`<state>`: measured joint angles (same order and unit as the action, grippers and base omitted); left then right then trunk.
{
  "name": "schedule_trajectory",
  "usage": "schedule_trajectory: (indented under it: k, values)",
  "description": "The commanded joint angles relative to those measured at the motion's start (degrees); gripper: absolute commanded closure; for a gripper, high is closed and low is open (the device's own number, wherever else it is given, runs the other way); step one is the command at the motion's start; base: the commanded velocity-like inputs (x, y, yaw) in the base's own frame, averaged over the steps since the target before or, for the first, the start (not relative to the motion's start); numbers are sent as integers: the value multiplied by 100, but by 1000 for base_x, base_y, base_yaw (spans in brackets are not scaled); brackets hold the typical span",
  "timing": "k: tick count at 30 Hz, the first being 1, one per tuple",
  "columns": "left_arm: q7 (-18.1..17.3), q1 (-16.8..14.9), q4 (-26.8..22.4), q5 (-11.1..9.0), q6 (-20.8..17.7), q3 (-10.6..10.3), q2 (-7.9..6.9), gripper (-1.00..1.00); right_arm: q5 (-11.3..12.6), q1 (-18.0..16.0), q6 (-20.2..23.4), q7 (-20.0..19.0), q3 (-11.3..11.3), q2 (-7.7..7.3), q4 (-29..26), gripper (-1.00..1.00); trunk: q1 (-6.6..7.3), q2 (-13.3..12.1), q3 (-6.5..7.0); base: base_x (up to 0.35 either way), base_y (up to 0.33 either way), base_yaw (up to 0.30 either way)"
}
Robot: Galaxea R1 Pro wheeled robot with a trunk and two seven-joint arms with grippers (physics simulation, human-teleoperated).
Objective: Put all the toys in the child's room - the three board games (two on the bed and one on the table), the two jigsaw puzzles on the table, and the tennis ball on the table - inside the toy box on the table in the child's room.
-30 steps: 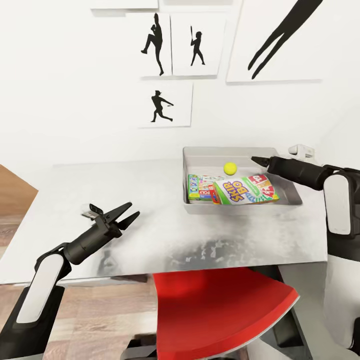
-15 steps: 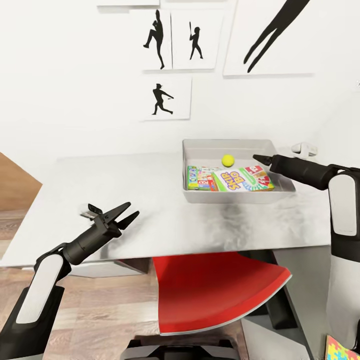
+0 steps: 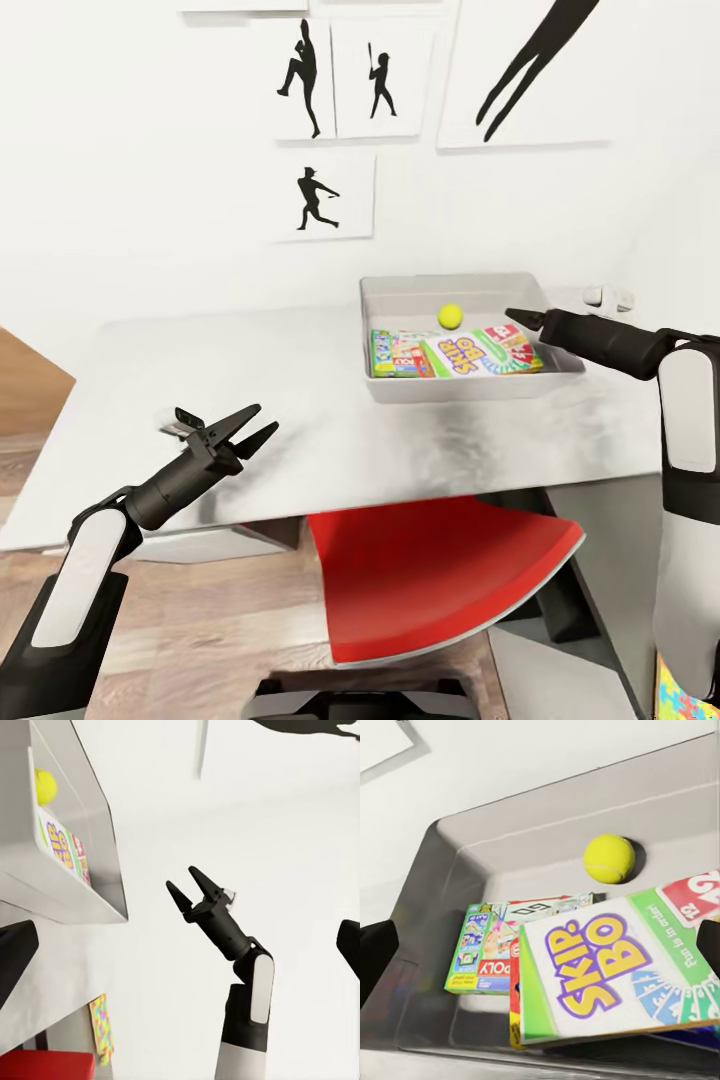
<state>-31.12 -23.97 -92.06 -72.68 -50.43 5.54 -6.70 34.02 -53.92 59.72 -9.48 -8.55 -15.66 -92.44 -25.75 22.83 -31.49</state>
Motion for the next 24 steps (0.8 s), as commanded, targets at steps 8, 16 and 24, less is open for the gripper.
schedule_trajectory:
  k: [8,16,24]
  values:
    - [-14,-3,-1,-11,-29,4,1,-100,-47,-25,28,-55,-10,-12,-2,-100,-3,9,-20,-2,137,-211]
    - [-51,-3,-1,-10,-28,-9,2,-100,-46,-35,28,-54,-50,-42,-2,-100,-3,9,-35,-1,38,-257]
    - [-71,-2,0,-11,-28,-16,2,-100,-39,-89,28,-54,-170,-200,-2,-100,-3,9,-41,0,10,-272]
